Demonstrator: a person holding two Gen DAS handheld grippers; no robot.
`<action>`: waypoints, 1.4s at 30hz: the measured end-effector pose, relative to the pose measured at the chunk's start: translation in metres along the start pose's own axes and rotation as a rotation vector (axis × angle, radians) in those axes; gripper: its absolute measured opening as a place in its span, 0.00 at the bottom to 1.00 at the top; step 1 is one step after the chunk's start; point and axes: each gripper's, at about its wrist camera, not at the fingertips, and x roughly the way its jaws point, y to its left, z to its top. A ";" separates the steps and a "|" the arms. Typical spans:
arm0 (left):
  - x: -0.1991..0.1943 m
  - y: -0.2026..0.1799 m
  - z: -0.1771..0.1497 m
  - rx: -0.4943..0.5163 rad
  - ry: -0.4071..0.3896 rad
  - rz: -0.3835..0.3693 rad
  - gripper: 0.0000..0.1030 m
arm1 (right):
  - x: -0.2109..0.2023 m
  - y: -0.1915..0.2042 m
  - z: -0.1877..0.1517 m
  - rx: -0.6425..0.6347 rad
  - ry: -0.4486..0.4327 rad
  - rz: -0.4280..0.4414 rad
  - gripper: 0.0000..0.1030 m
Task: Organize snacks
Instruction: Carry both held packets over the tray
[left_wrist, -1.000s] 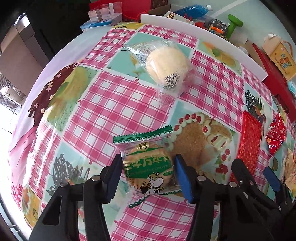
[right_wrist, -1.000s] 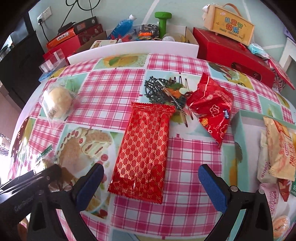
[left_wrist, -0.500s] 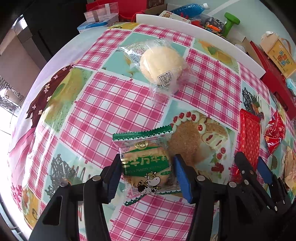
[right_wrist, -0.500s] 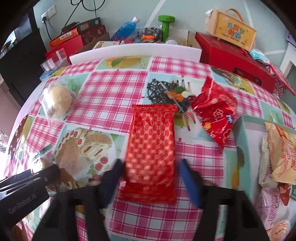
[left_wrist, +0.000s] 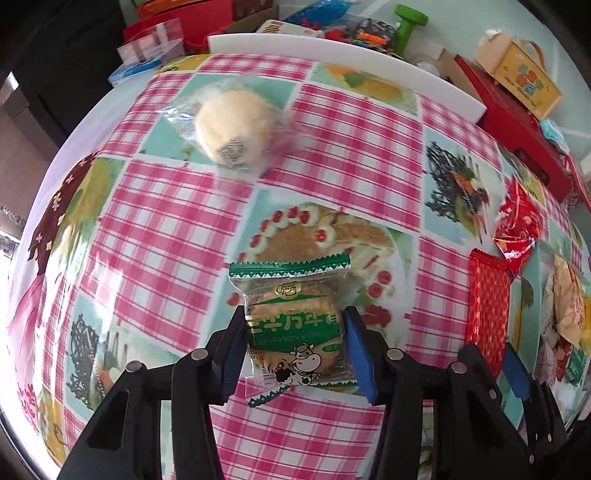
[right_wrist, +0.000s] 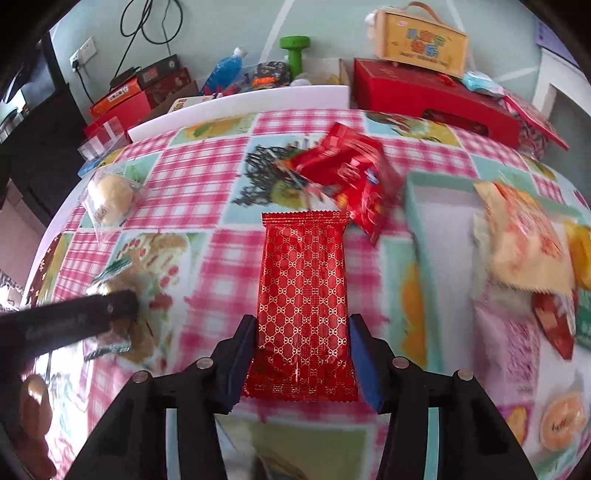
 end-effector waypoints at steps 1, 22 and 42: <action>0.000 -0.006 -0.001 0.011 0.002 -0.002 0.50 | -0.003 -0.004 -0.003 0.007 0.000 -0.001 0.51; -0.016 -0.098 -0.023 0.097 -0.045 0.034 0.50 | -0.018 -0.018 -0.022 -0.017 -0.037 0.056 0.47; -0.081 -0.064 -0.021 0.125 -0.229 -0.095 0.50 | -0.080 -0.049 -0.024 0.086 -0.222 0.111 0.47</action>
